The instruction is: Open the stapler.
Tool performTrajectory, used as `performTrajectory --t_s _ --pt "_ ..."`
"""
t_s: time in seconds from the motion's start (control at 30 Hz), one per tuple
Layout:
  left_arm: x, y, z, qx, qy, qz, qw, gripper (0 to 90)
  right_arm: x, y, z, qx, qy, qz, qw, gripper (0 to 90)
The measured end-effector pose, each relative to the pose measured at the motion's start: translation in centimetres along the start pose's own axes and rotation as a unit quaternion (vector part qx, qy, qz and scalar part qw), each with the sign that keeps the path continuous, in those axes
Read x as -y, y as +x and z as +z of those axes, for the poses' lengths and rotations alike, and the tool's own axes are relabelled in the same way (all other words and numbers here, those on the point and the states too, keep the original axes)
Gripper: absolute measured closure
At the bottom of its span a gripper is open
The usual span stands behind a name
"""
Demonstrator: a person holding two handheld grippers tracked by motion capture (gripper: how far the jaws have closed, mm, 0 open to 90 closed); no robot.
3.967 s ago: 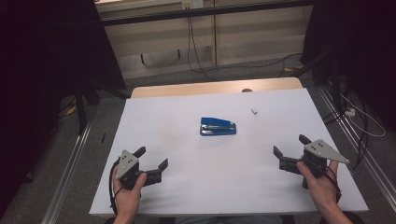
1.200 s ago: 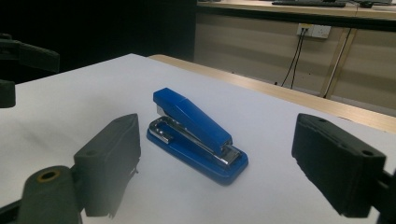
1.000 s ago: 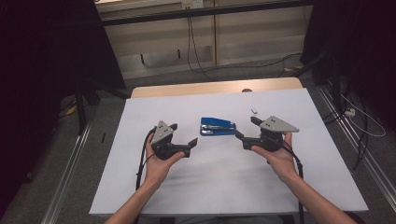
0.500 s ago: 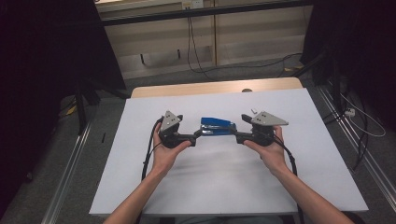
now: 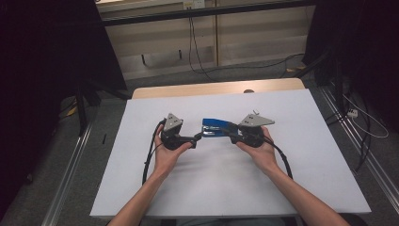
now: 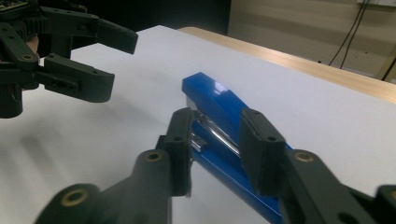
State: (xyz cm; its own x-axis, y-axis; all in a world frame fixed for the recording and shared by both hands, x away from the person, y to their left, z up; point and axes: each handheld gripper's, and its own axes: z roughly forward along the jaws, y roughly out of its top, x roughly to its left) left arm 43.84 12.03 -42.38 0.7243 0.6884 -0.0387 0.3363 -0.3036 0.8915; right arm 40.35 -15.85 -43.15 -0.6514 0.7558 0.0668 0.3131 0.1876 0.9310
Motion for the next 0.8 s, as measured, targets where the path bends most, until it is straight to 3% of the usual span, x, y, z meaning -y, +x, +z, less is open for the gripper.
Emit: performTrajectory --t_s 0.07,0.1,0.13,0.2,0.47,0.8 --pt "0.0 0.0 0.0 0.0 0.0 0.0 1.0 3.9 0.0 0.1 0.1 -0.001 -0.001 -0.002 1.0 71.9" --pt "0.1 0.0 0.2 0.004 -0.001 -0.003 1.0 3.3 -0.1 0.1 0.5 -0.001 -0.001 -0.003 1.0 79.9" --pt "0.1 0.0 0.2 0.004 -0.001 -0.003 1.0 3.3 -0.1 0.1 0.5 -0.001 -0.001 -0.003 1.0 79.9" --pt "0.2 0.0 0.3 0.001 0.009 -0.003 1.0 3.4 -0.3 0.1 0.9 -0.002 0.001 -0.001 1.0 89.2" --pt "0.3 -0.4 0.4 0.008 0.013 0.002 0.9999 7.7 -0.1 0.3 2.4 -0.009 0.023 -0.005 0.9997 90.0" --pt "0.3 -0.3 1.0 0.012 0.027 -0.009 0.9995 44.5 -0.2 0.4 3.8 -0.016 0.04 -0.011 0.999 90.0"
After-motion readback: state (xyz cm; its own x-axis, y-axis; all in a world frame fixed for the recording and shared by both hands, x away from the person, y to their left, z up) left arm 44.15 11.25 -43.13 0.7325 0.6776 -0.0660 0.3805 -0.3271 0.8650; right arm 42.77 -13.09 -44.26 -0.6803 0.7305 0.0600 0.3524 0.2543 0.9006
